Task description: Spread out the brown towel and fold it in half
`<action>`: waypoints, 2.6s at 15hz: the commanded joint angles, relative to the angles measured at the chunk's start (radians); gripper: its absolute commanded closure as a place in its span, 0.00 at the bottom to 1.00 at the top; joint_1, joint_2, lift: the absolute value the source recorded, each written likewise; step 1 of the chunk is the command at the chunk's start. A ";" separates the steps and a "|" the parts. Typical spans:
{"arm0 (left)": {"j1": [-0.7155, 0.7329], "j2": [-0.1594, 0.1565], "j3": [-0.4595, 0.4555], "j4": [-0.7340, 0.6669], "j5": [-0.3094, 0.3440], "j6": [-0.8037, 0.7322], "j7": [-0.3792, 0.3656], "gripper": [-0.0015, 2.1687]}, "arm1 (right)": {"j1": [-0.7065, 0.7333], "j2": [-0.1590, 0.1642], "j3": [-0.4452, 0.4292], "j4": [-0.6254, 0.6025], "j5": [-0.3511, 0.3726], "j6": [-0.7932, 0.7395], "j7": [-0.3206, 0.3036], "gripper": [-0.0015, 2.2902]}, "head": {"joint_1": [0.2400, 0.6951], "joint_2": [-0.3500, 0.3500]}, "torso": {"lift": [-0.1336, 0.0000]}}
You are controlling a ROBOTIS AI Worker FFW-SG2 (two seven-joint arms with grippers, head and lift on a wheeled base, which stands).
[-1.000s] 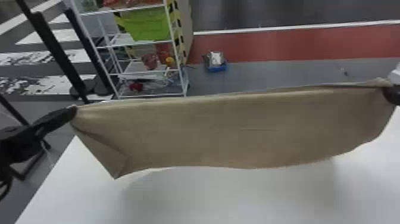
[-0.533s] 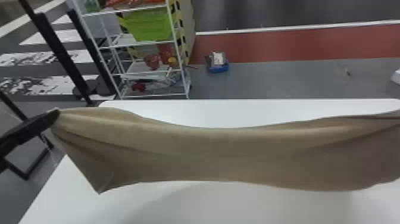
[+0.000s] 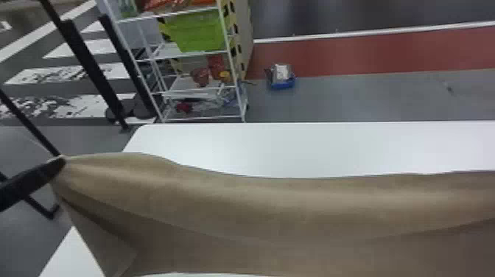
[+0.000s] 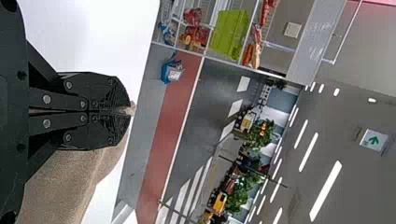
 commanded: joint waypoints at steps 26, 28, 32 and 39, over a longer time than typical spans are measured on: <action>-0.062 0.029 -0.506 0.264 -0.455 -0.309 -0.033 0.61 | -0.032 -0.012 0.389 0.259 0.390 -0.219 -0.059 0.72 | 1.00 0.72 | 0.07; -0.056 0.040 -0.373 0.176 -0.383 -0.064 -0.147 0.61 | -0.012 -0.007 0.210 0.182 0.264 -0.124 0.013 0.72 | 1.00 0.70 | 0.07; -0.024 0.078 -0.183 0.141 -0.254 0.048 -0.242 0.61 | -0.013 -0.001 -0.123 0.116 -0.024 0.067 0.127 0.72 | 1.00 0.67 | 0.07; 0.004 0.138 0.023 0.126 -0.113 0.048 -0.332 0.61 | -0.029 0.006 -0.520 0.095 -0.426 0.087 0.280 0.72 | 1.00 0.75 | 0.07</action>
